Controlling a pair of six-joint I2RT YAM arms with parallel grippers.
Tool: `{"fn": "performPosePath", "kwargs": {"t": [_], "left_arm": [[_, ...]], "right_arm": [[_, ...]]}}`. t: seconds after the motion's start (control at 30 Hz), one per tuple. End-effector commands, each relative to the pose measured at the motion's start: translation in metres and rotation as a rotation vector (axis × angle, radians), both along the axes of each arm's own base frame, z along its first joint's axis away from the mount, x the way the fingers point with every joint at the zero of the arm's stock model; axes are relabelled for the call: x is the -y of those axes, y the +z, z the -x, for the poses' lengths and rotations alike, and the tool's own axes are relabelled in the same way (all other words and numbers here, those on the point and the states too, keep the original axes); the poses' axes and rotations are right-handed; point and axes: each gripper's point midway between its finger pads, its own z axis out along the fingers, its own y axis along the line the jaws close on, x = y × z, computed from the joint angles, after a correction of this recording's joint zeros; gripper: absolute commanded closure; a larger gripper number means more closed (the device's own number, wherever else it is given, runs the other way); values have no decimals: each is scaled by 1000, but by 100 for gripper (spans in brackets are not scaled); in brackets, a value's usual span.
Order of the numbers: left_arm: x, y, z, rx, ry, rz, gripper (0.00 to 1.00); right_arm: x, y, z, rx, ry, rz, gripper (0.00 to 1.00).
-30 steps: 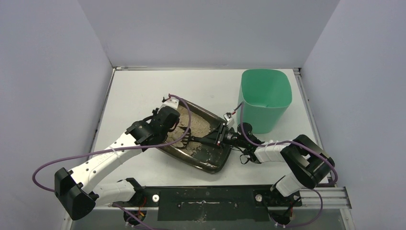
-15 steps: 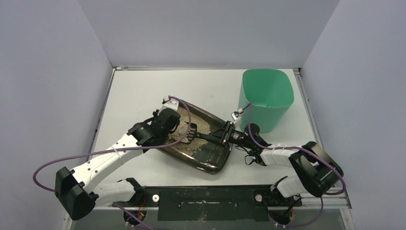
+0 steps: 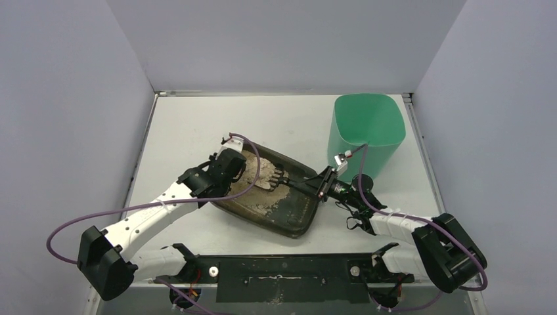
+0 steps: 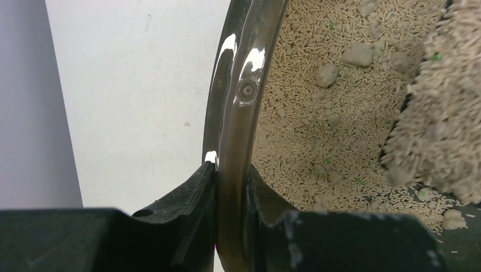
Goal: Clean the litter box
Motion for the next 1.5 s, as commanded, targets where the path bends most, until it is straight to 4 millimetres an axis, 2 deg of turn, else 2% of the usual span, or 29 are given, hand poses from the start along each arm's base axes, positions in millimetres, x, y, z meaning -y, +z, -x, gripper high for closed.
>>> {"fn": "performPosePath", "kwargs": {"t": [0.0, 0.03, 0.1, 0.13, 0.2, 0.3, 0.4, 0.5, 0.53, 0.6, 0.67, 0.7, 0.73, 0.8, 0.87, 0.9, 0.97, 1.0, 1.07, 1.1, 1.13, 1.2, 1.27, 1.3, 1.37, 1.4, 1.47], "left_arm": [[30, 41, -34, 190, 49, 244, 100], [30, 38, -34, 182, 49, 242, 100], [32, 33, -34, 169, 48, 244, 100], [32, 30, -34, 161, 47, 243, 100], [34, 24, -34, 143, 47, 240, 100], [35, 13, -35, 120, 48, 230, 100], [36, 4, -35, 92, 45, 218, 100], [39, -1, -35, 76, 41, 218, 100], [40, -2, -35, 72, 38, 218, 100], [39, -3, -35, 69, 40, 213, 98], [38, -5, -35, 66, 42, 212, 94], [39, -6, -35, 63, 41, 211, 91], [39, -6, -35, 62, 42, 212, 89], [39, -7, -35, 60, 43, 210, 86], [38, -8, -35, 57, 45, 210, 83], [39, -8, -35, 56, 44, 211, 81], [39, -9, -34, 53, 44, 209, 80], [38, -9, -35, 52, 44, 206, 79], [38, -12, -35, 45, 46, 198, 77], [38, -12, -35, 42, 45, 197, 77], [38, -14, -34, 37, 46, 196, 76], [39, -16, -34, 31, 44, 195, 74], [39, -18, -34, 26, 43, 196, 71], [39, -18, -34, 27, 41, 197, 70], [38, -19, -34, 21, 42, 193, 67], [38, -19, -34, 20, 45, 191, 65], [36, -18, -35, 23, 50, 188, 61]], "right_arm": [[11, 41, 4, 155, -18, -108, 100], [9, 40, 7, 158, 7, -99, 100], [23, 35, 4, 128, -55, -112, 100], [27, 39, 4, 144, -79, -137, 100], [18, 43, 14, 168, -18, -139, 100], [32, 37, 8, 145, -94, -148, 100], [22, 42, 21, 176, -29, -159, 100], [39, 33, 14, 142, -107, -166, 100], [37, 38, 16, 163, -93, -175, 100], [29, 43, 23, 188, -39, -172, 100], [40, 30, 15, 137, -96, -155, 100], [44, 30, 13, 137, -122, -166, 100], [38, 36, 18, 163, -96, -174, 100], [28, 35, 24, 171, -38, -153, 100], [45, 27, 14, 126, -125, -170, 100], [45, 29, 18, 130, -124, -189, 100], [26, 33, 28, 150, -38, -168, 100], [24, 32, 26, 154, -34, -158, 100], [42, 19, 16, 98, -125, -161, 100], [44, 26, 16, 115, -131, -184, 100], [36, 31, 21, 136, -86, -181, 100], [29, 31, 25, 142, -39, -164, 100], [46, 23, 14, 101, -120, -165, 100], [49, 29, 13, 125, -132, -176, 100], [32, 39, 21, 167, -51, -151, 100], [32, 38, 19, 168, -45, -135, 100], [48, 30, 9, 128, -132, -133, 100]]}}
